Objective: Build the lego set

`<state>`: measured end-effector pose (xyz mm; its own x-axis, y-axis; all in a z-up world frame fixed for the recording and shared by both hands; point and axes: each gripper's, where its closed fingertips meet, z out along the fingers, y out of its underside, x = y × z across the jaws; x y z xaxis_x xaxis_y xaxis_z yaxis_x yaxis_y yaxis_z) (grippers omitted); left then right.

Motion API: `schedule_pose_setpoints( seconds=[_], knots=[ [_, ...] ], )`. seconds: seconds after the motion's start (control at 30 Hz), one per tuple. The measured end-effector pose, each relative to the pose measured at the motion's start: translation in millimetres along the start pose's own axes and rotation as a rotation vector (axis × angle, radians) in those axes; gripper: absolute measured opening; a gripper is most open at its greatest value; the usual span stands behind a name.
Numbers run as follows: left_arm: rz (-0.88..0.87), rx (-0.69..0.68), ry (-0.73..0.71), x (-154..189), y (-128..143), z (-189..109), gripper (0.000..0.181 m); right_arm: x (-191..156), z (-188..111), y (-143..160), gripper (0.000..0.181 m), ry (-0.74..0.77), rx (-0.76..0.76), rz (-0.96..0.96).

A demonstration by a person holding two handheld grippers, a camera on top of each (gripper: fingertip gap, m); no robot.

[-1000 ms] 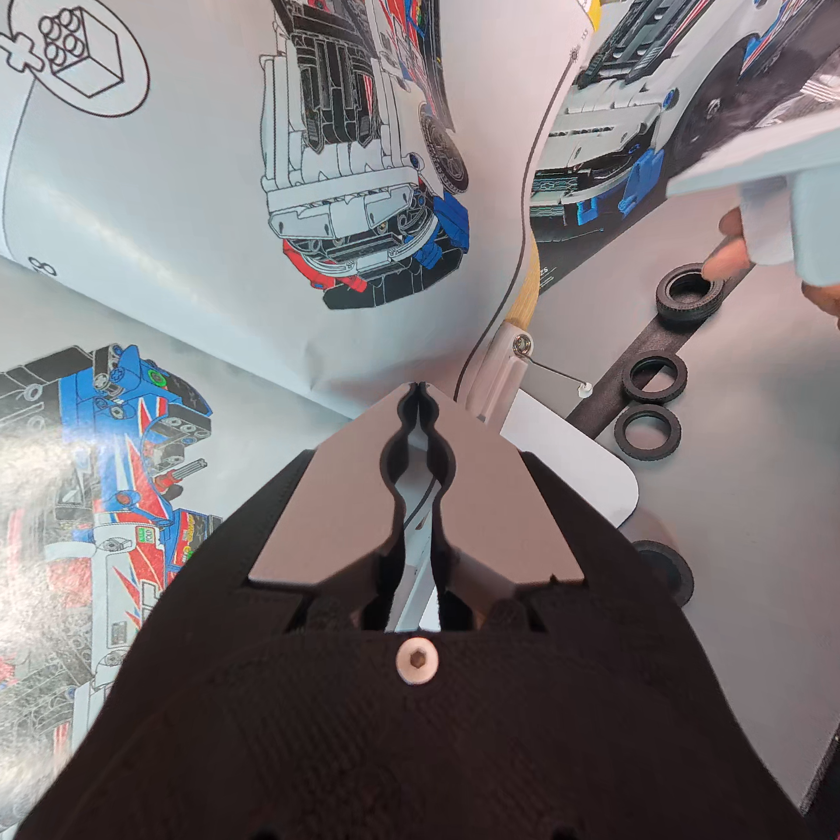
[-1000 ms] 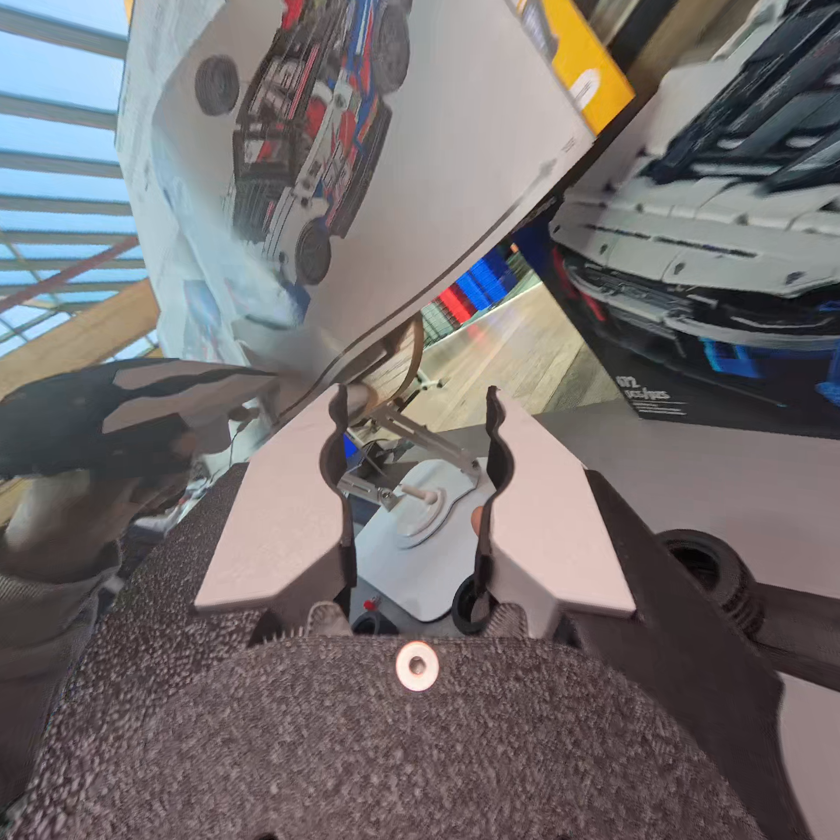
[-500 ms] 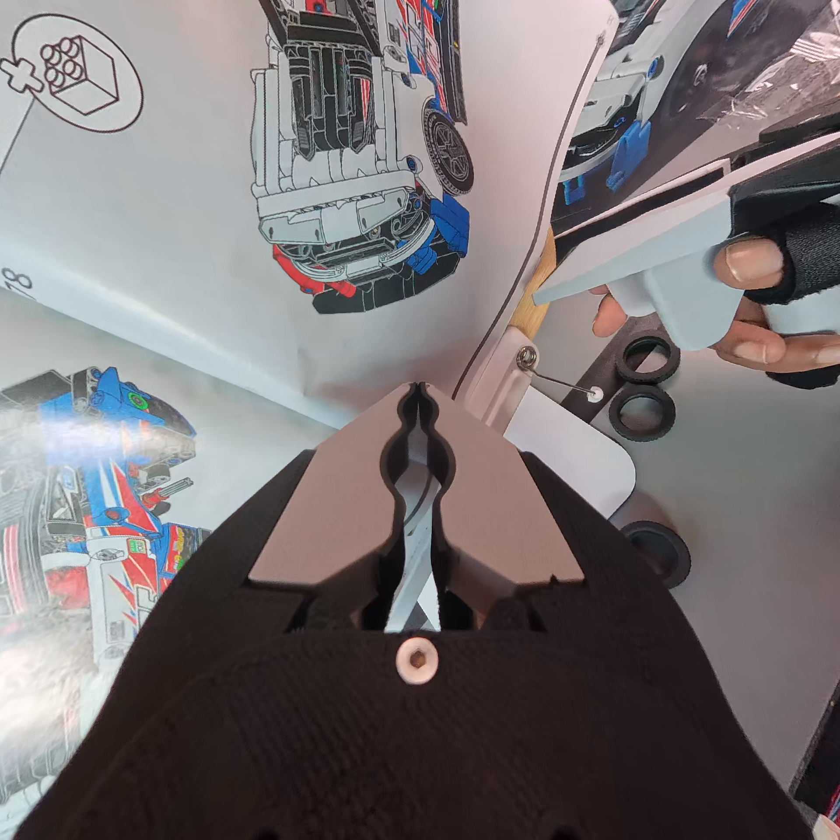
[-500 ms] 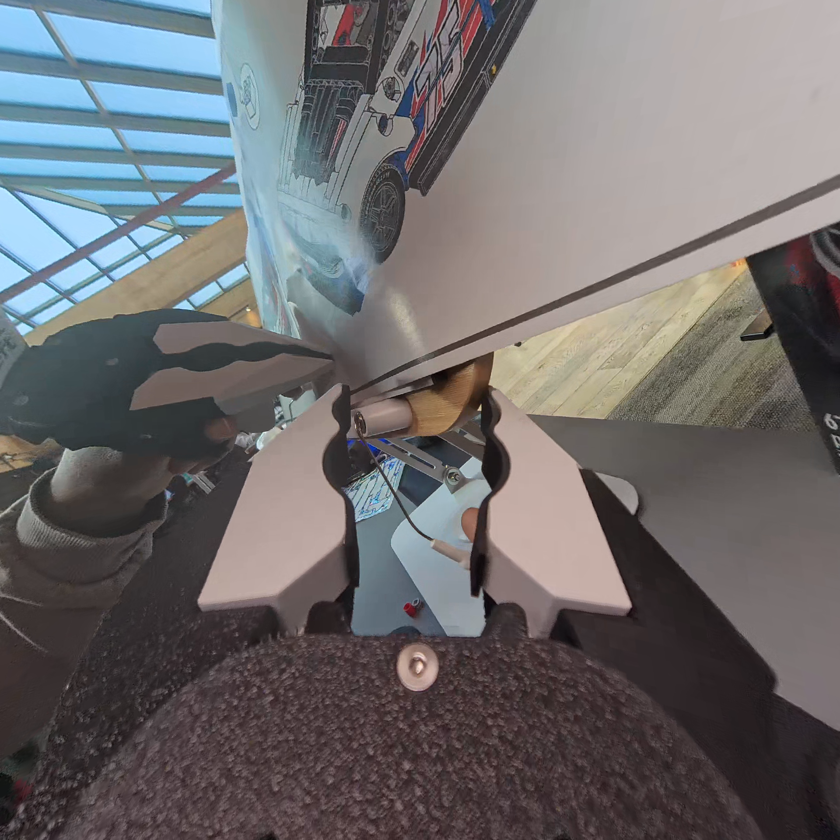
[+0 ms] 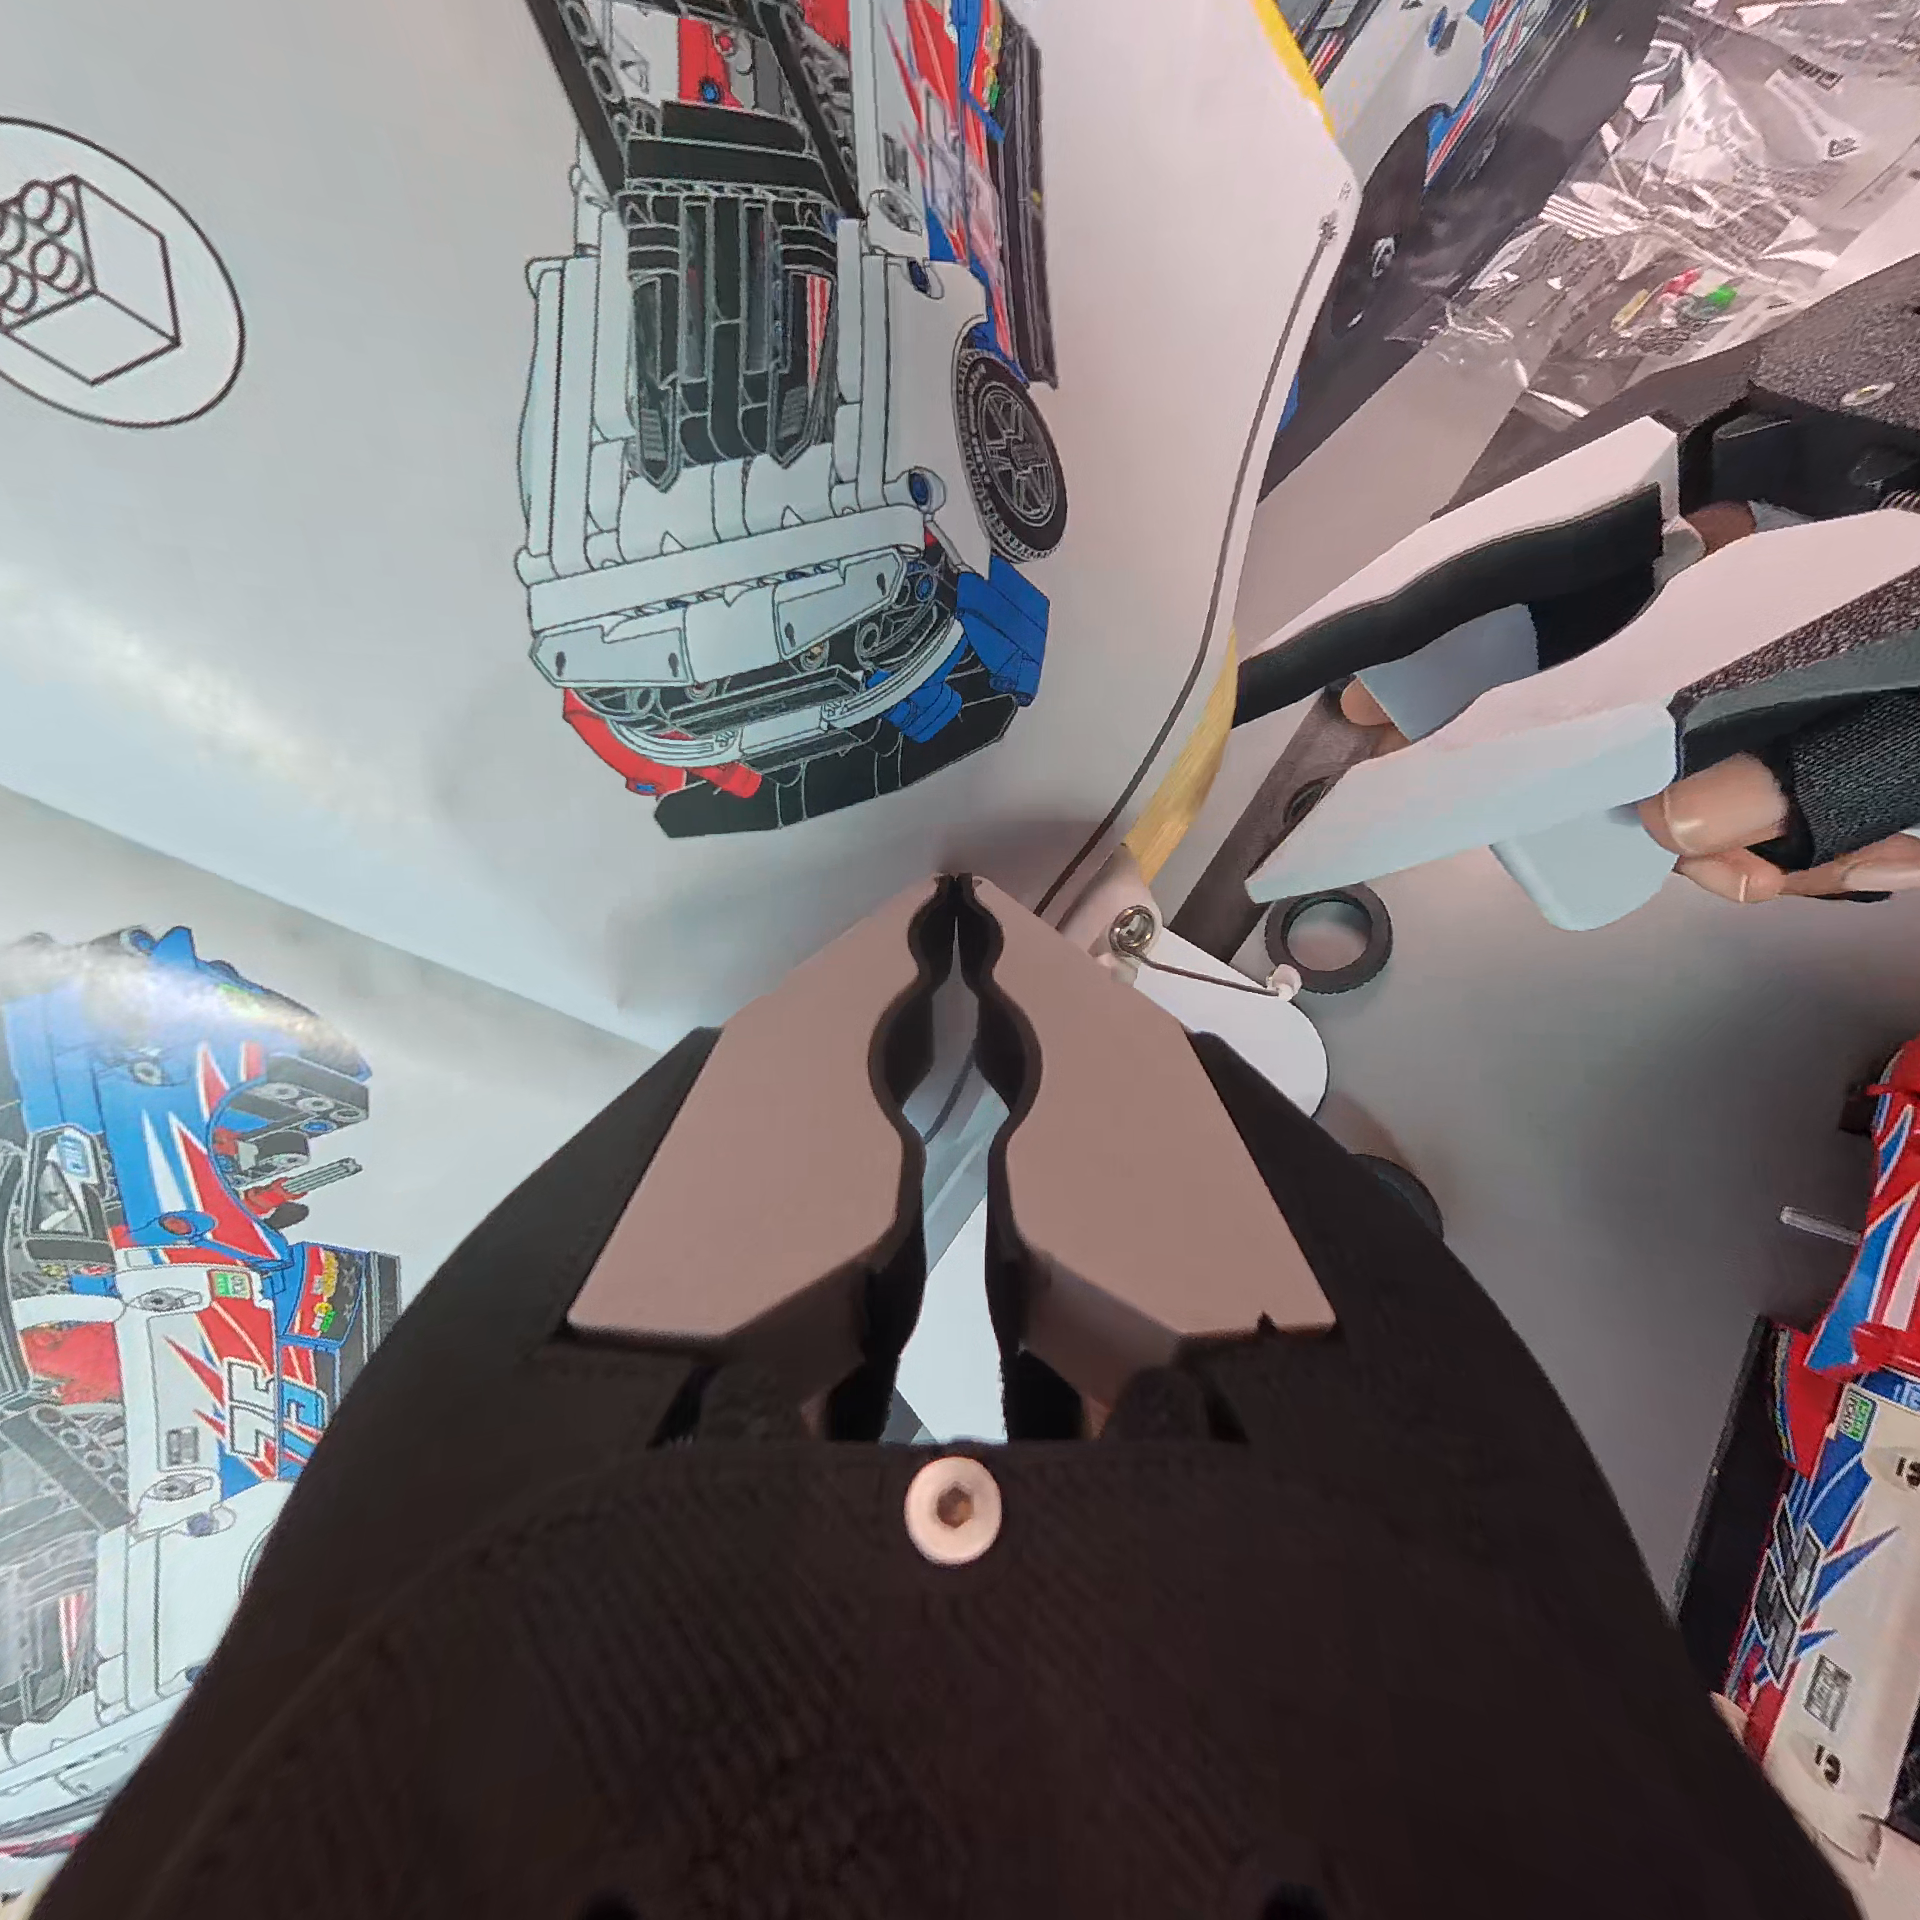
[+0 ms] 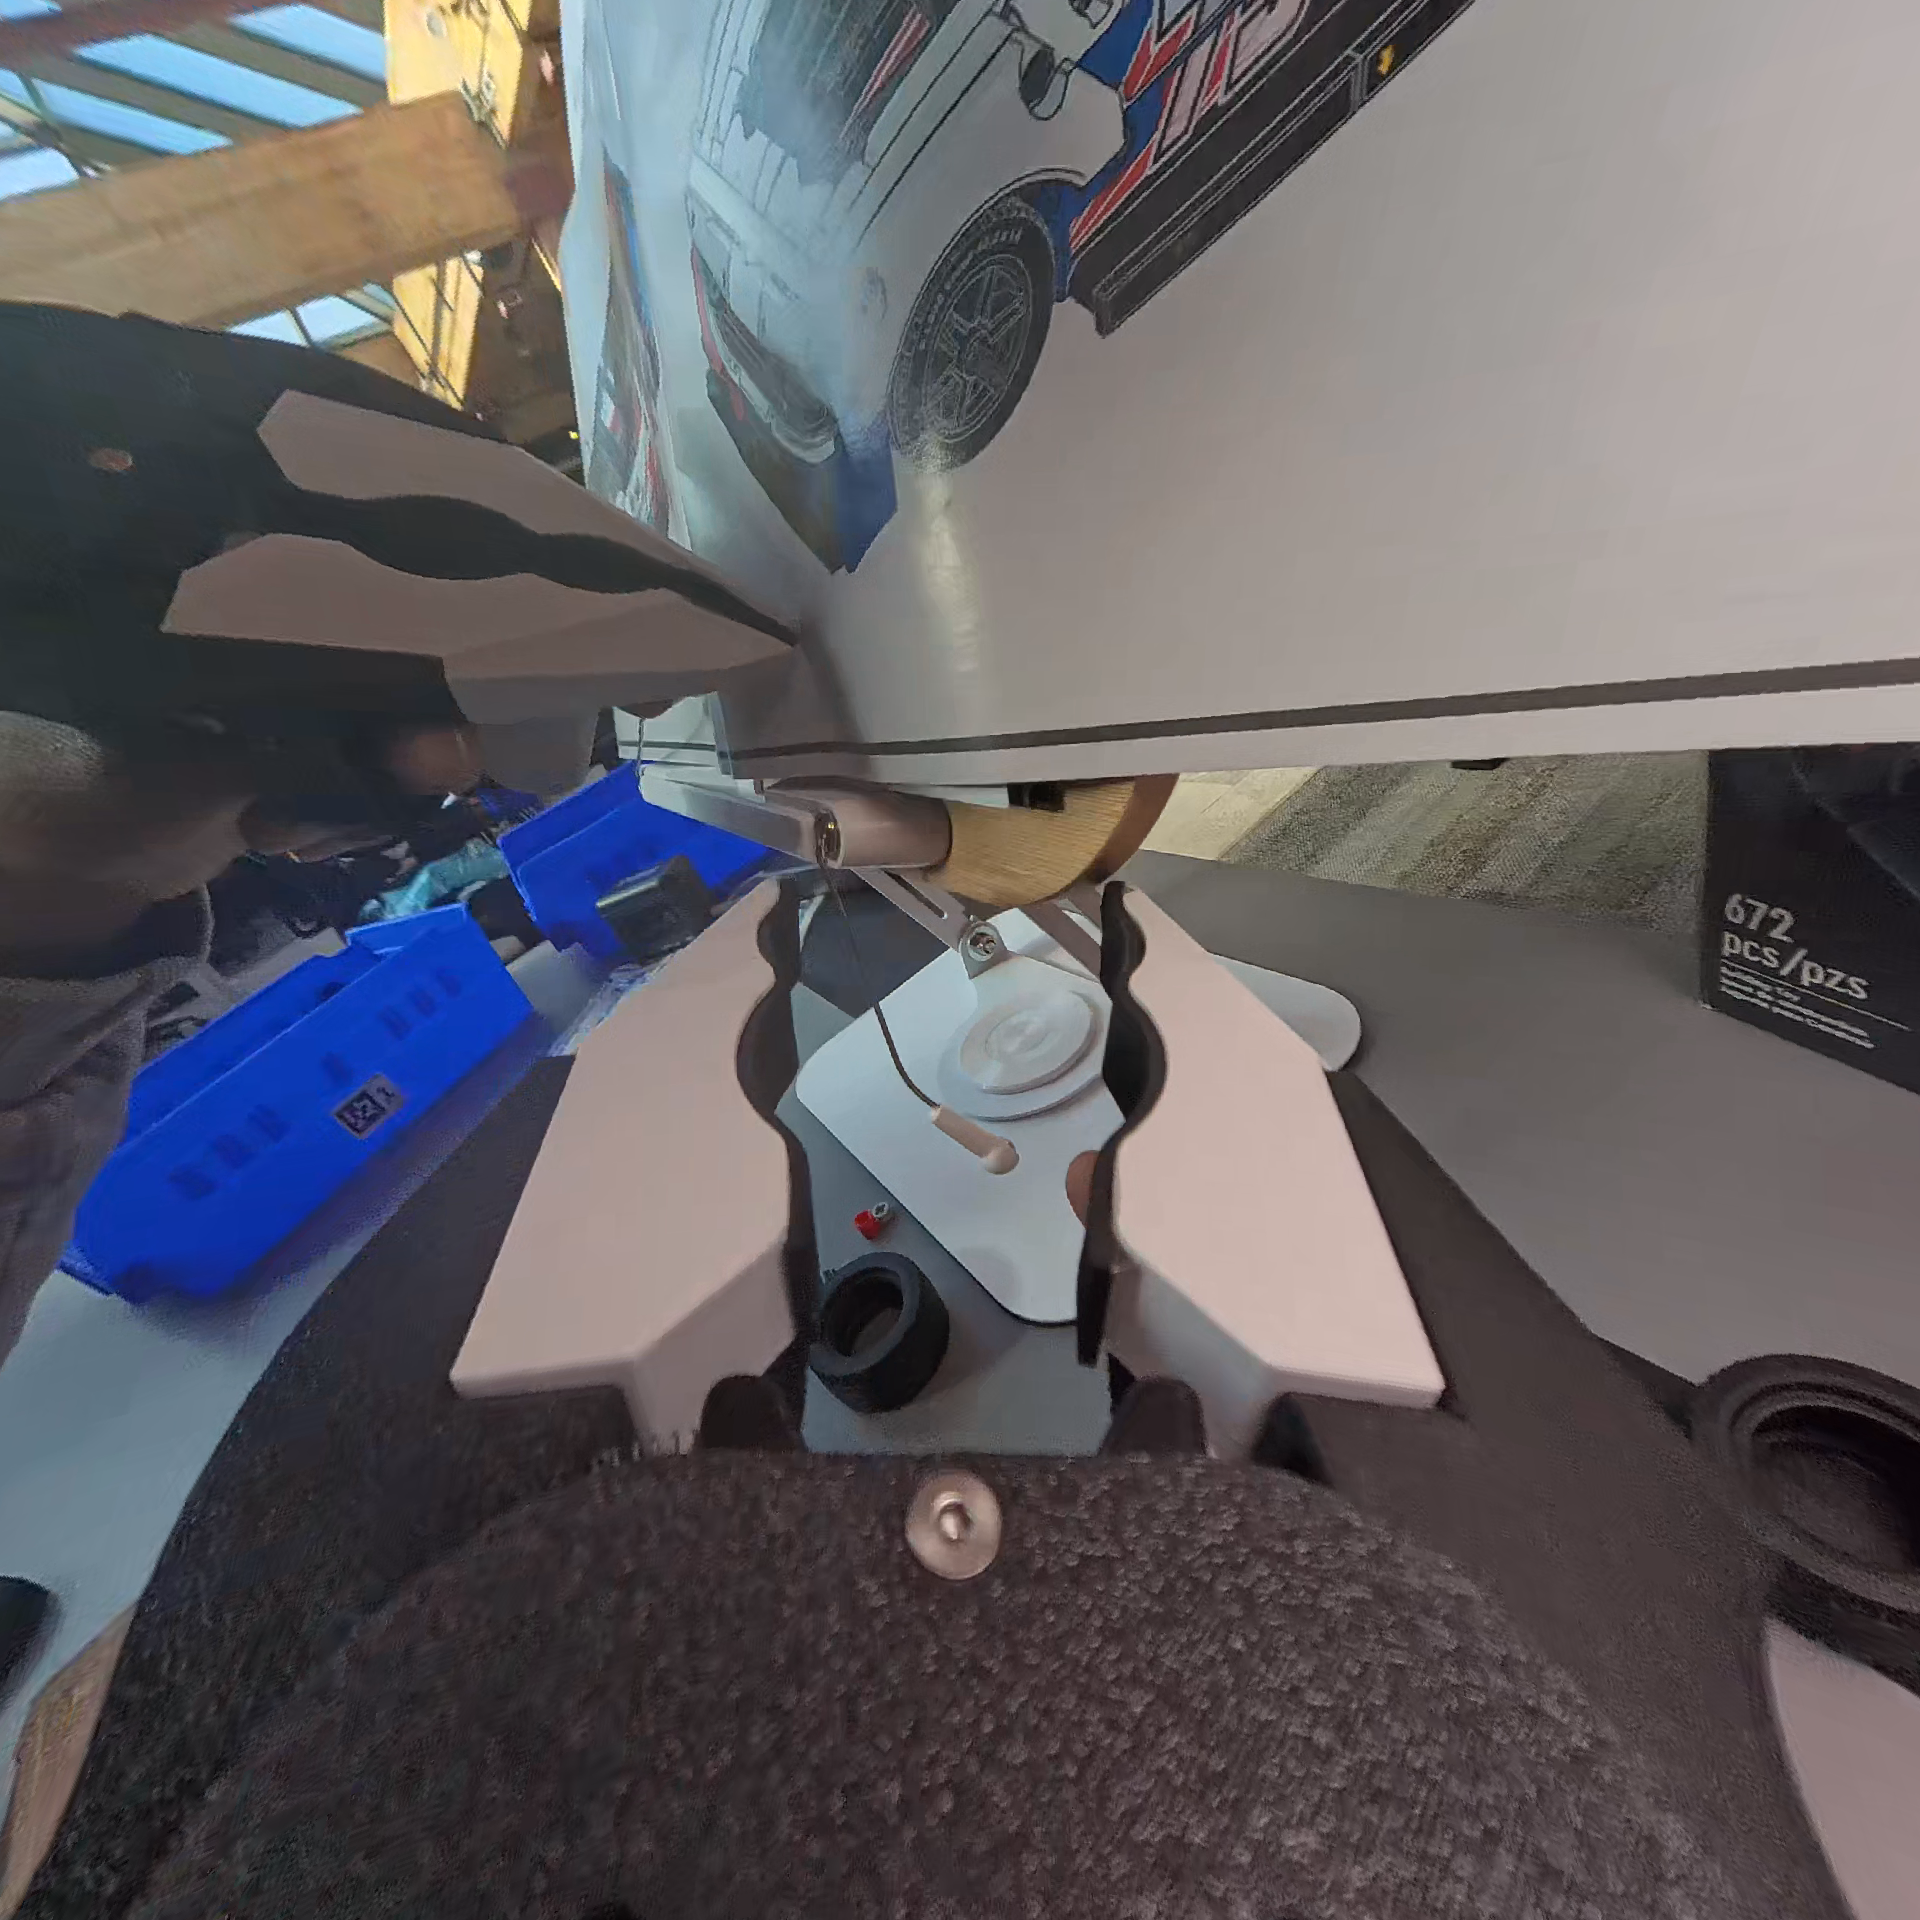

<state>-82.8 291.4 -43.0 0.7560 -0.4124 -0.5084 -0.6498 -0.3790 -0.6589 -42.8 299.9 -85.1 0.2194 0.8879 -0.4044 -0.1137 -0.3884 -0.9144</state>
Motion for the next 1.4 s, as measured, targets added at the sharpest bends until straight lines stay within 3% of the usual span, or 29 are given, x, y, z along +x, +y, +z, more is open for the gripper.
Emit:
schedule_pose_setpoints(
  seconds=[0.23, 0.33, 0.37, 0.47, 0.53, 0.73, 0.87, 1.0, 1.13, 1.27, 1.33, 1.4],
  knots=[
    [-0.002, -0.02, 0.013, 2.7, 10.6, 9.3, 0.0, -15.5, 8.8, 48.7, 0.048, 0.159, -0.226, -0.43],
    [-0.025, -0.019, 0.026, 3.6, 12.6, 9.9, 0.0, -10.1, 17.7, 54.4, 0.015, 0.286, -0.304, -0.659],
    [-0.028, -0.024, 0.031, 3.6, 13.8, 10.1, 0.0, -4.1, 14.5, 51.0, 0.0, 0.36, -0.341, -0.748],
    [-0.055, -0.023, 0.051, 3.3, 15.4, 12.0, 0.0, 6.0, -8.3, 30.7, 0.0, 0.549, -0.448, -0.991],
    [-0.062, -0.024, 0.063, 3.3, 15.2, 12.3, 0.0, 4.1, -22.6, 1.0, 0.001, 0.66, -0.461, -1.193],
    [-0.089, -0.032, 0.082, 3.2, 15.4, 12.0, 0.0, -0.9, -12.9, -38.5, 0.003, 0.757, -0.585, -1.583],
    [-0.121, -0.015, 0.083, 3.4, 17.1, 12.9, 0.0, 8.8, -4.6, -43.2, 0.007, 0.722, -0.511, -1.509],
    [-0.113, -0.001, 0.084, 4.3, 18.5, 13.4, 0.0, 6.9, -18.2, -49.5, 0.025, 0.767, -0.394, -1.432],
    [-0.112, 0.008, 0.085, 4.2, 18.5, 13.4, 0.0, 2.6, -30.3, -32.0, 0.03, 0.632, -0.218, -0.851],
    [-0.095, 0.0, 0.068, 3.5, 18.4, 14.4, 0.0, -0.1, -10.1, -25.6, 0.052, 0.416, -0.099, -0.306],
    [-0.087, -0.001, 0.058, 3.0, 18.2, 14.8, 0.0, -0.1, 1.2, -30.5, 0.047, 0.399, -0.078, -0.236],
    [-0.085, 0.011, 0.056, 3.1, 17.2, 15.0, 0.0, 9.5, 2.5, -37.7, 0.023, 0.49, -0.061, -0.279]
  ],
)
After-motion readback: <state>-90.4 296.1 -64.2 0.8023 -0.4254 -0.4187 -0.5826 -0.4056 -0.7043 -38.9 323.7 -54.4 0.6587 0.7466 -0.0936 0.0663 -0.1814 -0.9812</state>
